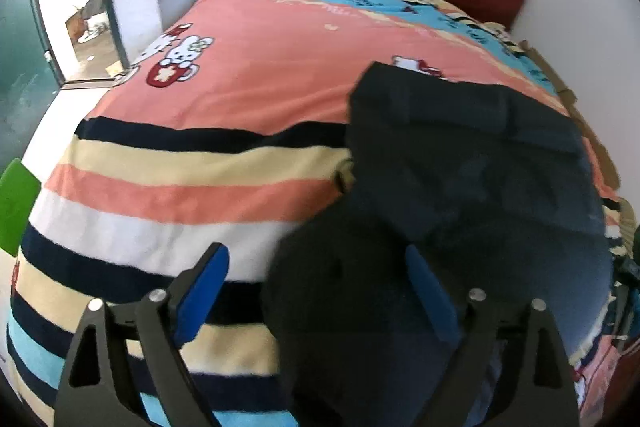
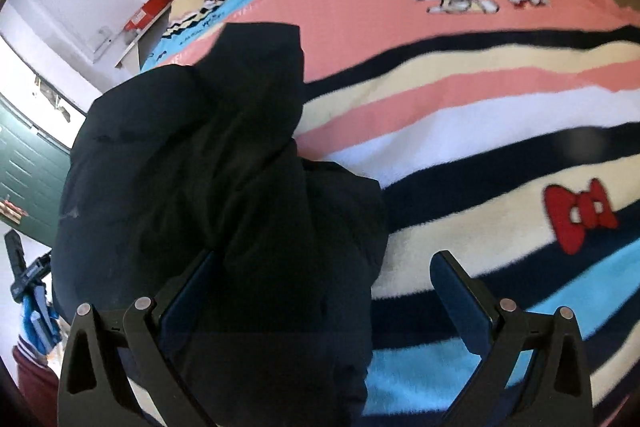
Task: Fold large clothes
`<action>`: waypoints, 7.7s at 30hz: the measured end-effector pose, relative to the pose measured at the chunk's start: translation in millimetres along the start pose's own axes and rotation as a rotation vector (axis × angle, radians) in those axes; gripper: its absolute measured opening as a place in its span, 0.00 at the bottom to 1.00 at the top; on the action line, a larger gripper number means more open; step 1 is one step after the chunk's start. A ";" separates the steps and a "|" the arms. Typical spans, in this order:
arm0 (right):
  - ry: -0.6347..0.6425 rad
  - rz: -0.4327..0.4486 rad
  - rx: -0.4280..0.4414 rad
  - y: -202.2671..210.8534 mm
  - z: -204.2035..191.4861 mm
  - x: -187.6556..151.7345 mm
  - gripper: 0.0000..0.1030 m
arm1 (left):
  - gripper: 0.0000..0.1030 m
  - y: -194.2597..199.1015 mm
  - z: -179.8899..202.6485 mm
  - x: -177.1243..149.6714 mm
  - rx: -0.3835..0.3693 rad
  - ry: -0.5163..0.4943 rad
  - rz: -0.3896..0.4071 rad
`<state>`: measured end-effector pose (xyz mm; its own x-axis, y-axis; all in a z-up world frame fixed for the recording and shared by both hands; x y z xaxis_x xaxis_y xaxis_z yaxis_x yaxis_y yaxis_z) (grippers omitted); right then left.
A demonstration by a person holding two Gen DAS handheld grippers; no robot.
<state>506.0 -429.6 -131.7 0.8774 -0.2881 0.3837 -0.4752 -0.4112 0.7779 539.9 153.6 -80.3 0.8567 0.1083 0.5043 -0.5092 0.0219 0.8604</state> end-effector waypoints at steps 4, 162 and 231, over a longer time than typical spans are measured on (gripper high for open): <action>-0.092 -0.110 0.104 -25.8 14.4 -0.3 0.99 | 0.91 -21.0 -10.8 -1.1 -0.061 0.059 -0.056; 0.339 0.151 -0.079 -37.1 -175.8 -2.3 0.99 | 0.65 12.9 177.5 13.9 -0.169 -0.081 0.043; 0.542 0.500 -0.192 205.2 -210.8 -354.8 1.00 | 0.70 319.9 114.5 -326.6 0.178 -0.077 0.485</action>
<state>111.2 -229.4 -3.3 0.4937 0.0852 0.8655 -0.8485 -0.1710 0.5008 106.7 11.5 38.7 0.5331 -0.0088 0.8460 -0.8327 -0.1823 0.5228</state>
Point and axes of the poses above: each gripper's, at about its wrist camera, not at the fingertips, and y roughly against the way its jaws point, z to its right, x to its top, the point moved 6 cm from there along -y, roughly the way its jaws point, and after that the axes turned 7 degrees about x, right-handed, at the moved point
